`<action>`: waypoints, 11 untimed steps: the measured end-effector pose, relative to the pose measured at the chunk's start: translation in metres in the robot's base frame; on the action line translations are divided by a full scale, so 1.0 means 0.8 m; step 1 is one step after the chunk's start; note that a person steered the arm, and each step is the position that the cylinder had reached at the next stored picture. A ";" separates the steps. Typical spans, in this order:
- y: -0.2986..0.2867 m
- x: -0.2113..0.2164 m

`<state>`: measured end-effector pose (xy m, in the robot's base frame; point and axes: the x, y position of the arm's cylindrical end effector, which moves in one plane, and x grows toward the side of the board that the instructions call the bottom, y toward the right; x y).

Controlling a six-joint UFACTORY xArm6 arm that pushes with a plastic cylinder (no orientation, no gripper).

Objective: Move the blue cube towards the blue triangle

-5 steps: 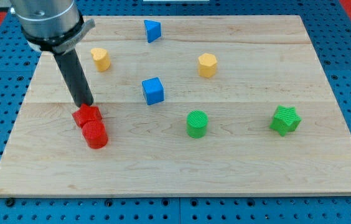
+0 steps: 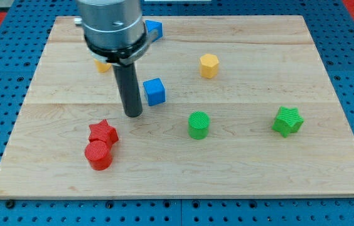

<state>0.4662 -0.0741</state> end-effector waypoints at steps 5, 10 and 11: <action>-0.025 -0.140; -0.060 -0.234; -0.046 -0.203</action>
